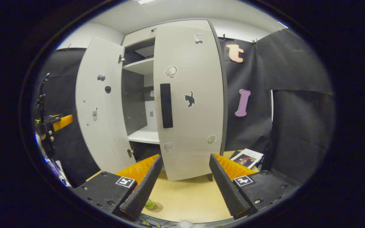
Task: Grasp the bottle in the cabinet with the left hand and place it on the coaster, then close the right door with the right hand and the left door with the left hand.
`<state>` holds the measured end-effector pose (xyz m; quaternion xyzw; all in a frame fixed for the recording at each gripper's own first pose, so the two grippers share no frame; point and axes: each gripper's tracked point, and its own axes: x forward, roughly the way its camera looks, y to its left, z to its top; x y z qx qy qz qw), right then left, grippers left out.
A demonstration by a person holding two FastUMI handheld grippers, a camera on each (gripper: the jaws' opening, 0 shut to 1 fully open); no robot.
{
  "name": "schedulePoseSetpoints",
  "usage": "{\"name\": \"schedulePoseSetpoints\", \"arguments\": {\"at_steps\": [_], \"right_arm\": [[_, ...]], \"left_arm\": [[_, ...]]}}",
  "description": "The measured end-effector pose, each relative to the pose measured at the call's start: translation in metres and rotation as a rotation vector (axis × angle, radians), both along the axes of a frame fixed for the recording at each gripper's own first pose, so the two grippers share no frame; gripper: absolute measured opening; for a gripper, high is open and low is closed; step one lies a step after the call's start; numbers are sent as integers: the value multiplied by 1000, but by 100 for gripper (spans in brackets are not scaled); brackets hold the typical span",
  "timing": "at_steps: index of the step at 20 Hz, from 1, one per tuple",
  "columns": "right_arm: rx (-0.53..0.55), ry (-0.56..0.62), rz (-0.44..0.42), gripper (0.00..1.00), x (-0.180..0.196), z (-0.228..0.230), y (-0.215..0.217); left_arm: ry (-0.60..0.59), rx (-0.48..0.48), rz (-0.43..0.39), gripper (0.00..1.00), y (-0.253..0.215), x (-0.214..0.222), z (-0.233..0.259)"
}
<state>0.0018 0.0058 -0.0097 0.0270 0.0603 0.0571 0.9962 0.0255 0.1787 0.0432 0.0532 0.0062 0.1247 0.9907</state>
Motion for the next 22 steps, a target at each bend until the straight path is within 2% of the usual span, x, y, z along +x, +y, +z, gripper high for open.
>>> {"name": "schedulePoseSetpoints", "arguments": {"at_steps": [3,4,6,7,8,9,10,12,14,15,16,18,19,20,22], "right_arm": [[-5,14,-24,99,-13,-7,-6],[-5,18,-39,95,-16,-8,-10],[0,25,-62,99,-20,-8,-18],[3,28,-74,99,-21,-9,-21],[4,32,-81,95,-23,-9,-24],[6,33,-86,95,-24,-9,-25],[4,34,-86,95,-24,-9,-25],[4,31,-83,99,-25,-8,-25],[10,25,-76,96,-24,-6,-24],[12,25,-73,99,-25,-6,-24],[13,24,-72,95,-25,-5,-25],[15,25,-73,99,-25,-5,-27],[16,26,-75,99,-25,-6,-29],[16,27,-76,99,-26,-5,-30],[12,28,-80,99,-27,-6,-34]], "left_arm": [[21,1,21,97,25,33,-3],[18,-3,7,98,25,44,-4],[25,-13,-13,98,23,60,-5],[34,-9,-14,98,24,62,-8],[18,-9,-20,92,23,63,-8],[16,-18,-29,93,20,63,-9],[28,-28,-34,89,21,64,-12],[54,-22,-45,89,19,65,-19],[58,-3,-38,89,17,63,-18],[57,7,-32,92,15,62,-18],[54,15,-30,88,14,63,-16],[54,11,-41,85,11,62,-15],[55,3,-52,92,8,62,-14],[55,-5,-65,85,5,62,-13],[55,-11,-91,85,-4,63,-8]]}}
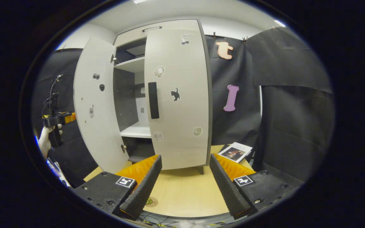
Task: Grasp the bottle in the cabinet with the left hand and place it on the coaster, then close the right door with the right hand and the left door with the left hand.
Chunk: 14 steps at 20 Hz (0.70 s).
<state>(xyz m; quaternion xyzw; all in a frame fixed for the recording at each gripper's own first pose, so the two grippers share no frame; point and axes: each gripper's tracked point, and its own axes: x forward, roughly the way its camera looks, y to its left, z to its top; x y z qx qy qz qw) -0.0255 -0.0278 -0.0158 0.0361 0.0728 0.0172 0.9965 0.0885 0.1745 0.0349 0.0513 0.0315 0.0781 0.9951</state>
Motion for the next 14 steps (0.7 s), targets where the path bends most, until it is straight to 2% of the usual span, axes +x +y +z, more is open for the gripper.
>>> {"name": "schedulePoseSetpoints", "arguments": {"at_steps": [3,4,5,7,8,10,11,13,14], "right_arm": [[-5,-4,-9,99,2,2,-7],[-4,-6,-15,99,2,3,-9],[-2,-7,-20,99,2,3,-10],[0,-8,-32,95,1,4,-15],[1,-8,-38,99,1,4,-20],[5,-8,-47,95,-1,5,-27],[9,-8,-53,95,-2,5,-28],[12,-7,-64,95,-3,5,-33],[14,-8,-69,95,-4,5,-35]], "left_arm": [[-3,2,-28,85,-29,1,-4],[-2,-4,-39,88,-36,0,-5],[0,-13,-54,85,-45,-1,-6],[2,-20,-89,88,-60,4,-7],[-1,-16,-106,85,-69,7,-6],[-3,6,-129,85,-82,12,-4],[-4,14,-141,92,-90,15,-4],[-11,23,-155,86,-104,23,-3],[-15,27,-152,88,-107,28,-2]]}}
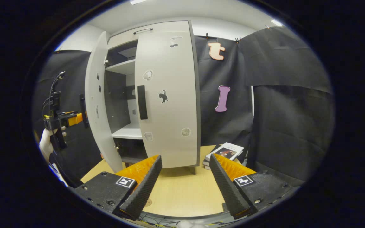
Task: Grasp the bottle in the cabinet with the left hand and place it on the coaster, then close the right door with the right hand and the left door with the left hand.
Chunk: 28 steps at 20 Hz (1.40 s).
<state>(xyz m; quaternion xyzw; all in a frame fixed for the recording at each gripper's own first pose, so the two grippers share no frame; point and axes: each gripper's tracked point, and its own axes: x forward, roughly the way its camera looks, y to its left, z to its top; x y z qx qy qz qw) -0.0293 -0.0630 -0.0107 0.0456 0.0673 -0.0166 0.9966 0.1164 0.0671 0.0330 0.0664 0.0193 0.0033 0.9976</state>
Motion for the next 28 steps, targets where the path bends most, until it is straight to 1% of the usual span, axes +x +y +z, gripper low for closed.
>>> {"name": "schedulePoseSetpoints", "arguments": {"at_steps": [1,2,4,5,6,7,9,10,12,13,14,15,16,17,19,20,21,22,23,26,27,28], "right_arm": [[0,0,-4,99,0,1,-2],[-2,-2,-9,99,-1,2,-4],[0,-16,-27,99,-4,6,-8],[6,-32,-36,95,-5,10,-9],[10,-42,-41,99,-6,13,-9],[8,-47,-44,99,-6,14,-9],[2,-57,-52,98,-5,17,-9],[1,-60,-53,95,-4,19,-8],[0,-61,-52,95,-2,18,-6],[1,-63,-52,99,-2,18,-4],[1,-66,-54,95,-1,18,-3],[1,-68,-54,95,0,19,-2],[3,-69,-52,99,1,19,0],[1,-69,-49,95,2,19,3],[-4,-75,-42,95,3,20,7],[-6,-76,-39,99,3,20,10],[-8,-79,-35,95,2,20,13],[-9,-84,-34,95,2,22,15],[-11,-90,-34,99,1,23,17],[-26,-91,-31,99,0,23,21],[-29,-88,-28,95,0,22,23],[-29,-84,-23,95,1,22,24]], "left_arm": [[14,-9,-12,89,-4,5,-3],[25,-20,-23,100,-13,6,-7],[28,-21,-35,97,-23,6,-10],[27,-17,-28,97,-23,4,-9],[22,-15,-27,97,-25,1,-8],[22,-23,-32,97,-29,-4,-8],[29,-46,-45,97,-39,-16,-11],[29,-50,-43,97,-41,-25,-12],[27,-64,-51,97,-48,-40,-12],[27,-76,-52,97,-51,-48,-12],[25,-86,-53,97,-53,-55,-11],[18,-90,-52,97,-54,-63,-10],[5,-85,-41,97,-52,-71,-8],[-7,-81,-29,97,-50,-76,-5],[-12,-74,-27,97,-50,-88,-6],[-13,-72,-24,97,-49,-94,-6],[-10,-74,-21,96,-48,-99,-7],[-4,-81,-16,97,-45,-104,-9],[2,-90,-11,97,-42,-108,-10],[2,-99,21,96,-31,-120,-11],[3,-99,34,97,-26,-123,-11],[7,-105,39,97,-25,-123,-13]]}}
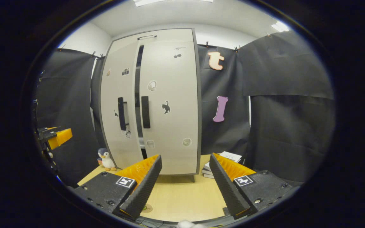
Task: Grasp the bottle in the cabinet with the left hand and place it on the coaster, then close the right door with the right hand and the left door with the left hand.
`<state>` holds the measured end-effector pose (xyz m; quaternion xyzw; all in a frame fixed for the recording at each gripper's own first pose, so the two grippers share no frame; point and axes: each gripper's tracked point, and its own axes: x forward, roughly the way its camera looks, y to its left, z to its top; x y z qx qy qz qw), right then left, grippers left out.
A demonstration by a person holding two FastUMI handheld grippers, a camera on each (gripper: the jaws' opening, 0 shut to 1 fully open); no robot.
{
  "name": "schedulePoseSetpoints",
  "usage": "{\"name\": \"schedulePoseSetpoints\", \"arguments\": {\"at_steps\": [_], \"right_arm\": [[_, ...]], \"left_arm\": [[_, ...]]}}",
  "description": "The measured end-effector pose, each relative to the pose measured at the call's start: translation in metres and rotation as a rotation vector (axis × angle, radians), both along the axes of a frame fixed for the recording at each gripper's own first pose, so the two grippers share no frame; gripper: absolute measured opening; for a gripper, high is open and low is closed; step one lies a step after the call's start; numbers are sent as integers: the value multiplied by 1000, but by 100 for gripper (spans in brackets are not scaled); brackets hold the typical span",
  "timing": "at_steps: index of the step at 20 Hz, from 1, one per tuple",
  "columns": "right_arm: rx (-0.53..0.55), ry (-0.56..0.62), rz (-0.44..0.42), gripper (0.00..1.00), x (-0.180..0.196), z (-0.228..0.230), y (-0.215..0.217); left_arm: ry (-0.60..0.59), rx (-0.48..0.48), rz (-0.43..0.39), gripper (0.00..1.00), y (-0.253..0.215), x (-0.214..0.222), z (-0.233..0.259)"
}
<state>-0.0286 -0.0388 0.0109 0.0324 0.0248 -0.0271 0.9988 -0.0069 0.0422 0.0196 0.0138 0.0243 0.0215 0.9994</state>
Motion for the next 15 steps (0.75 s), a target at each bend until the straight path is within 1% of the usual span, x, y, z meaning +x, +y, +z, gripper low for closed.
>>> {"name": "schedulePoseSetpoints", "arguments": {"at_steps": [6,15], "right_arm": [[-19,10,23,95,-1,0,9],[-28,20,20,95,-2,-2,9]], "left_arm": [[7,-6,-4,97,0,-5,-4],[5,-21,-5,97,3,-5,-4]]}}
